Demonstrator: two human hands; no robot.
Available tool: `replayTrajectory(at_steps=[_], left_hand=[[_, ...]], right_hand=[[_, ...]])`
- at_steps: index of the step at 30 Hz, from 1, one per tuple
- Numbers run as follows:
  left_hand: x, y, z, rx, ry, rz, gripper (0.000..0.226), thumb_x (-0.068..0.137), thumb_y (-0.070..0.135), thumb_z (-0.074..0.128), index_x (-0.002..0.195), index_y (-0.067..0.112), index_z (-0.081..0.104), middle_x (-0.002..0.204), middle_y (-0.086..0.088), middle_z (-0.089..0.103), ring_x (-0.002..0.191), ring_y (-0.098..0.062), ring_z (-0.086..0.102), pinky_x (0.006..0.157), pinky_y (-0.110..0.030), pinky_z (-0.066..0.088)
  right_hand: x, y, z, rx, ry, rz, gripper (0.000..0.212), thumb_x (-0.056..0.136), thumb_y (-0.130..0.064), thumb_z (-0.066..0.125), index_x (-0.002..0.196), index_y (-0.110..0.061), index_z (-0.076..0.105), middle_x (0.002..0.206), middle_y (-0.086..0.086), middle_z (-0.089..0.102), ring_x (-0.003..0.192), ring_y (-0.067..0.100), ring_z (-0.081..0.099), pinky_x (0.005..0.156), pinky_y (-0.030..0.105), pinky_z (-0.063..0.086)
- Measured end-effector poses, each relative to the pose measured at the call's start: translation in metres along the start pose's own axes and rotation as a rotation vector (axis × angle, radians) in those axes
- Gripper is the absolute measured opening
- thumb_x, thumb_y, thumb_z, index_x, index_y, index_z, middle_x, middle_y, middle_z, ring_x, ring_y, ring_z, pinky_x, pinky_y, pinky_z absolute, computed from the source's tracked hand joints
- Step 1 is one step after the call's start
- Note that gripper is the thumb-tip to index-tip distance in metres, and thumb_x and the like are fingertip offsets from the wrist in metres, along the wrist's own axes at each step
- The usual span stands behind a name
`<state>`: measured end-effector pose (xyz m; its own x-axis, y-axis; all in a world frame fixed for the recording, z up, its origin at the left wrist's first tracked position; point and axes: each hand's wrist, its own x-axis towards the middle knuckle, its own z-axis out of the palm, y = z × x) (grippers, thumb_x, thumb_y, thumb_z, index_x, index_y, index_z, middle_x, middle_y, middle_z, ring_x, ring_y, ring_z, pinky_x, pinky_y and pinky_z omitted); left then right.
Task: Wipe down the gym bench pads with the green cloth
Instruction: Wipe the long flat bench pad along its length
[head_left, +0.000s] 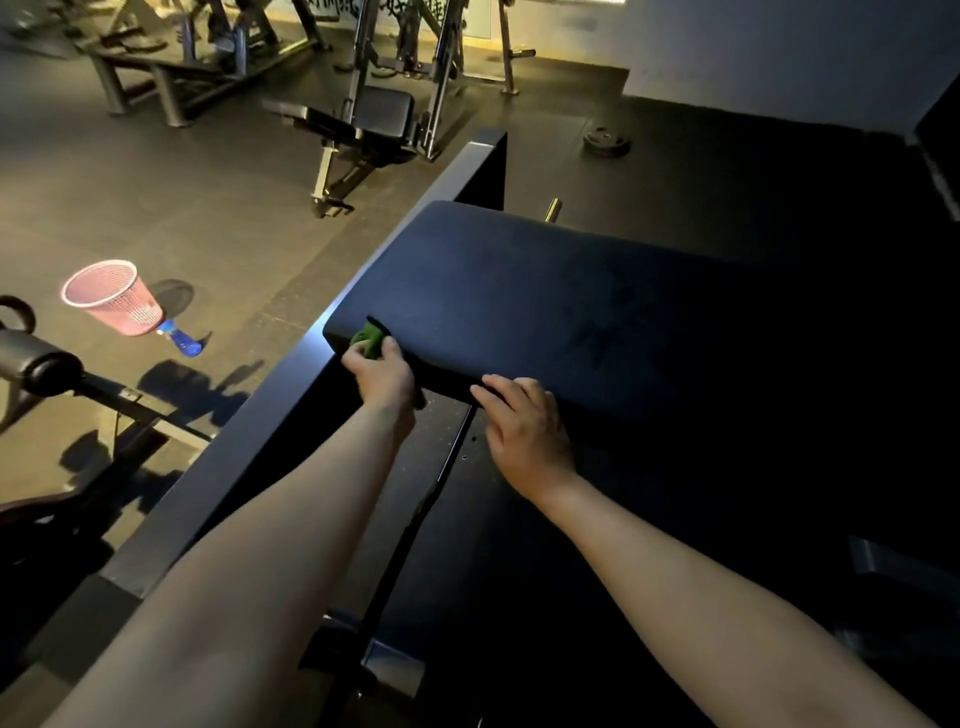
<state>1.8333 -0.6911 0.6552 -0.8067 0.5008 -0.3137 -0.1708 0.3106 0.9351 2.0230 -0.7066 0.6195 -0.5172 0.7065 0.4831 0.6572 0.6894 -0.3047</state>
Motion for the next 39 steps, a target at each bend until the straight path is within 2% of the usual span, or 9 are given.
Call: replayTrajectory(at_steps=[4,8,11,15,20,23,27,33,39], left_hand=[[-0.029,-0.018,0.018,0.064,-0.037,0.104,0.022,0.099,0.020,0.052,0.115,0.023,0.039,0.121,-0.012,0.055,0.104,-0.032,0.058,0.096,-0.048,0.050],[-0.040,-0.035,0.003,0.147,-0.111,0.170,0.014,0.102,0.019,0.051,0.111,0.020,0.041,0.103,-0.005,0.059,0.089,-0.025,0.058,0.078,-0.035,0.044],[-0.021,-0.031,-0.011,0.142,-0.021,0.165,0.017,0.102,0.021,0.052,0.116,0.014,0.044,0.101,-0.006,0.058,0.088,-0.026,0.056,0.075,-0.031,0.038],[0.030,-0.006,-0.017,-0.058,0.149,-0.003,0.023,0.103,0.026,0.047,0.123,0.014,0.042,0.109,-0.010,0.055,0.094,-0.028,0.054,0.081,-0.033,0.041],[0.055,0.001,-0.007,-0.094,0.097,-0.081,0.017,0.104,0.036,0.039,0.118,0.027,0.035,0.110,-0.011,0.054,0.090,-0.027,0.055,0.085,-0.038,0.046],[0.045,-0.006,-0.005,-0.033,0.090,-0.048,0.025,0.104,0.035,0.040,0.126,0.023,0.038,0.118,-0.017,0.057,0.102,-0.034,0.057,0.094,-0.045,0.048],[0.005,-0.012,0.011,-0.015,0.031,0.065,0.021,0.105,0.020,0.043,0.124,0.012,0.043,0.114,-0.013,0.056,0.099,-0.030,0.056,0.079,-0.031,0.041],[-0.028,-0.037,0.010,0.080,-0.124,0.247,0.012,0.101,0.018,0.049,0.105,0.029,0.044,0.111,-0.010,0.059,0.100,-0.026,0.058,0.086,-0.042,0.050],[0.029,-0.002,0.001,-0.094,0.145,-0.011,0.041,0.100,0.024,0.052,0.137,0.016,0.037,0.141,-0.018,0.041,0.117,-0.034,0.052,0.102,-0.041,0.044]], right_hand=[[0.034,-0.001,-0.002,-0.052,0.053,-0.003,0.045,0.083,-0.011,0.057,0.127,-0.014,0.065,0.127,0.004,0.062,0.114,0.025,0.051,0.091,0.043,0.040],[0.082,-0.007,0.008,0.043,-0.043,0.031,0.036,0.085,-0.014,0.059,0.119,-0.013,0.070,0.119,0.004,0.067,0.112,0.026,0.060,0.090,0.042,0.044],[0.088,-0.008,0.022,-0.022,-0.093,-0.003,0.029,0.086,-0.021,0.060,0.114,-0.017,0.069,0.114,0.001,0.064,0.109,0.024,0.057,0.088,0.040,0.042],[0.089,-0.007,0.027,-0.058,-0.070,0.007,0.029,0.084,-0.024,0.056,0.111,-0.020,0.064,0.111,-0.002,0.060,0.107,0.023,0.053,0.088,0.040,0.040],[0.088,-0.005,0.032,-0.089,-0.066,-0.012,0.030,0.084,-0.026,0.054,0.113,-0.021,0.062,0.111,-0.002,0.059,0.110,0.022,0.052,0.089,0.040,0.040],[0.087,-0.005,0.034,-0.095,-0.049,-0.012,0.031,0.084,-0.025,0.053,0.113,-0.020,0.063,0.111,-0.001,0.060,0.112,0.024,0.053,0.089,0.042,0.040],[0.087,-0.007,0.033,-0.084,-0.042,-0.002,0.031,0.084,-0.026,0.051,0.111,-0.019,0.065,0.111,0.001,0.062,0.110,0.024,0.055,0.087,0.042,0.041],[0.087,-0.006,0.030,-0.032,-0.025,-0.007,0.033,0.085,-0.028,0.050,0.111,-0.018,0.068,0.112,0.001,0.064,0.109,0.024,0.058,0.087,0.043,0.042],[0.083,-0.006,0.028,0.031,-0.032,0.020,0.031,0.082,-0.025,0.055,0.109,-0.019,0.070,0.113,0.000,0.066,0.110,0.022,0.059,0.087,0.042,0.043]])
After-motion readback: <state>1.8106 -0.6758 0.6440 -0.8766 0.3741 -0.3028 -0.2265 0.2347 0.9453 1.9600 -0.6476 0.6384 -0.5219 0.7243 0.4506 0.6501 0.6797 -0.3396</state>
